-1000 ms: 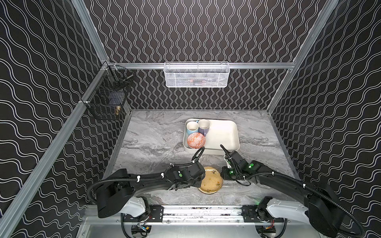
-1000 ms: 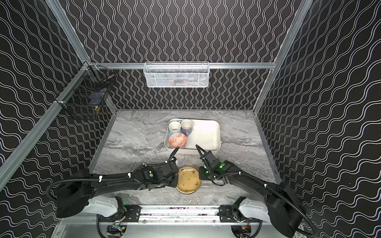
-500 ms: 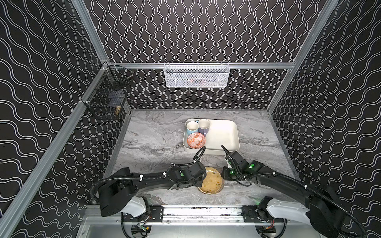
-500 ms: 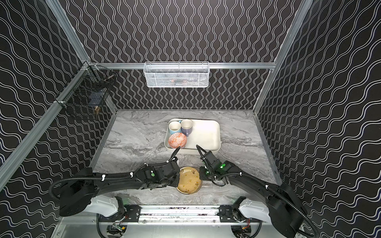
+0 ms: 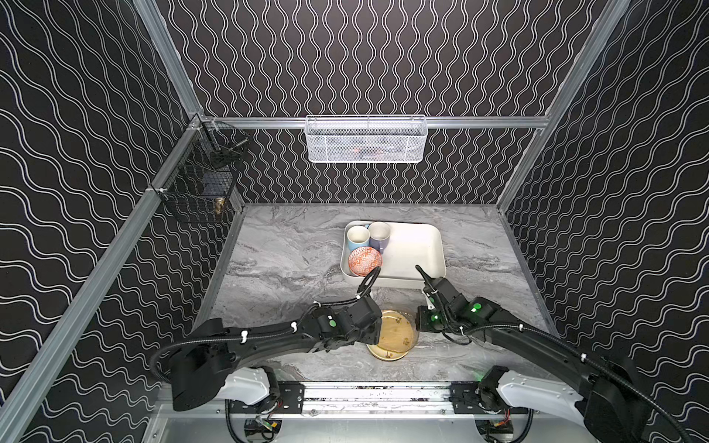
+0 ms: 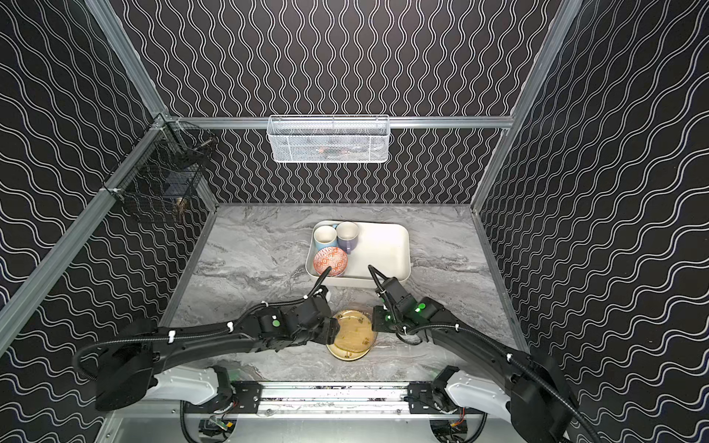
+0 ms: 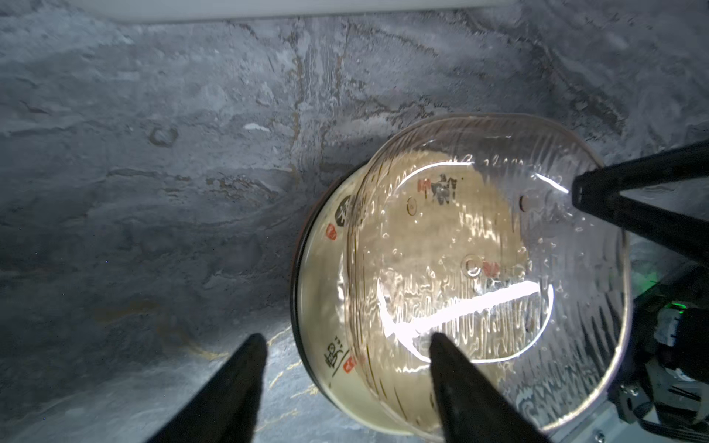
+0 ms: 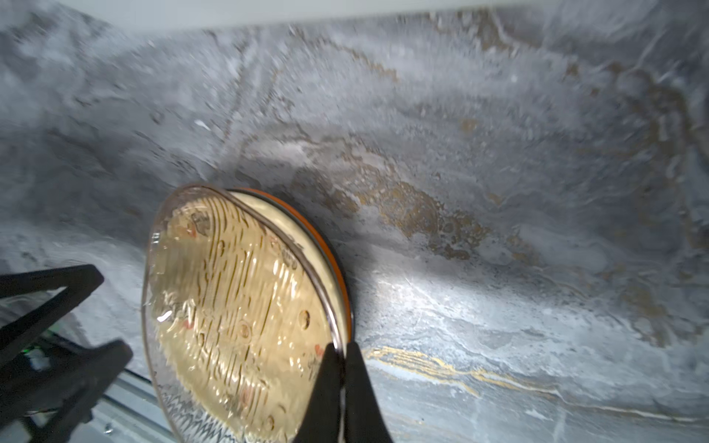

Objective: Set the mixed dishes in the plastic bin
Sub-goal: 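Carry the clear glass plate with the right gripper into the bin, then lower the clear glass plate into the bin while the left gripper withdraws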

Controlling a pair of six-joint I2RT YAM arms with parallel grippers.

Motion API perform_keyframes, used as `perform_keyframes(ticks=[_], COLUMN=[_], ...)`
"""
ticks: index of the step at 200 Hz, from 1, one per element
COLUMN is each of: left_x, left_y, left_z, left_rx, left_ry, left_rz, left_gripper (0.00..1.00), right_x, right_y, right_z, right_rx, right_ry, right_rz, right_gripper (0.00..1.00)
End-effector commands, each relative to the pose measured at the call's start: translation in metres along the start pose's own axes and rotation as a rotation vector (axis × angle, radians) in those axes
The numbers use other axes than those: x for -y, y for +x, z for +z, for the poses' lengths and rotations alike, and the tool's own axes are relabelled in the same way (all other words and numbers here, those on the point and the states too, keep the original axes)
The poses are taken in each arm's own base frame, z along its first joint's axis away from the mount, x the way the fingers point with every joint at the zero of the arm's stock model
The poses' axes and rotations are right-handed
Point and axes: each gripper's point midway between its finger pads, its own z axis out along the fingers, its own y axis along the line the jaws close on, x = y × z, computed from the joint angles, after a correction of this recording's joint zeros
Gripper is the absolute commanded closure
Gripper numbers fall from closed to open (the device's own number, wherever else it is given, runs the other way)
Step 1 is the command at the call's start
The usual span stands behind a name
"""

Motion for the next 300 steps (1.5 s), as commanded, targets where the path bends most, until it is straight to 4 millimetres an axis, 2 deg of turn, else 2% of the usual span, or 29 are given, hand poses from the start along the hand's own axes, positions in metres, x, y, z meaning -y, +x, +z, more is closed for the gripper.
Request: perform_keyframes(ticks=[1,45,67,73,76,84,112,148,196,223,227,240,272,300], left_x=[-0.015,-0.027,-0.035,-0.037,-0.038,-0.041,-0.056,-0.077,-0.100,-0.102,-0.102,-0.104,-0.109,-0.108], left_y=[-0.010,-0.044,-0.057,-0.060,-0.062,-0.066,-0.072,-0.075,-0.074,-0.077,-0.077,-0.078,-0.077,-0.077], left_z=[-0.020,-0.068,-0.078,-0.079,-0.079,-0.081,-0.074,-0.059,-0.043,-0.031,-0.030,-0.026,-0.023,-0.020], left_rx=[0.042,0.164,0.180,0.180,0.181,0.184,0.170,0.135,0.100,0.065,0.063,0.052,0.043,0.036], left_ry=[-0.079,-0.117,-0.117,-0.116,-0.117,-0.115,-0.115,-0.115,-0.129,-0.082,-0.076,-0.067,-0.066,-0.056], left_rz=[0.021,0.017,0.006,0.002,0.000,-0.002,-0.022,-0.061,-0.104,-0.143,-0.150,-0.165,-0.181,-0.182], left_gripper=[0.02,0.01,0.02,0.02,0.02,0.01,0.02,0.02,0.01,0.01,0.01,0.01,0.01,0.01], right_x=[0.001,0.013,0.029,0.036,0.037,0.046,0.065,0.078,0.096,0.099,0.104,0.107,0.109,0.107], right_y=[-0.013,-0.067,-0.103,-0.109,-0.121,-0.136,-0.176,-0.215,-0.240,-0.246,-0.242,-0.242,-0.241,-0.241], right_z=[-0.017,-0.055,-0.068,-0.066,-0.074,-0.076,-0.066,-0.027,0.026,0.049,0.061,0.072,0.085,0.080], right_rx=[0.050,0.187,0.239,0.241,0.271,0.288,0.297,0.249,0.160,0.124,0.097,0.077,0.054,0.056], right_ry=[0.029,0.113,0.128,0.140,0.140,0.155,0.187,0.215,0.236,0.210,0.217,0.216,0.209,0.202], right_rz=[0.001,0.007,0.052,0.057,0.071,0.086,0.126,0.138,0.147,0.161,0.167,0.170,0.175,0.174], right_gripper=[1.00,1.00,1.00,1.00,1.00,1.00,1.00,1.00,1.00,0.99,0.98,0.98,0.88,0.73])
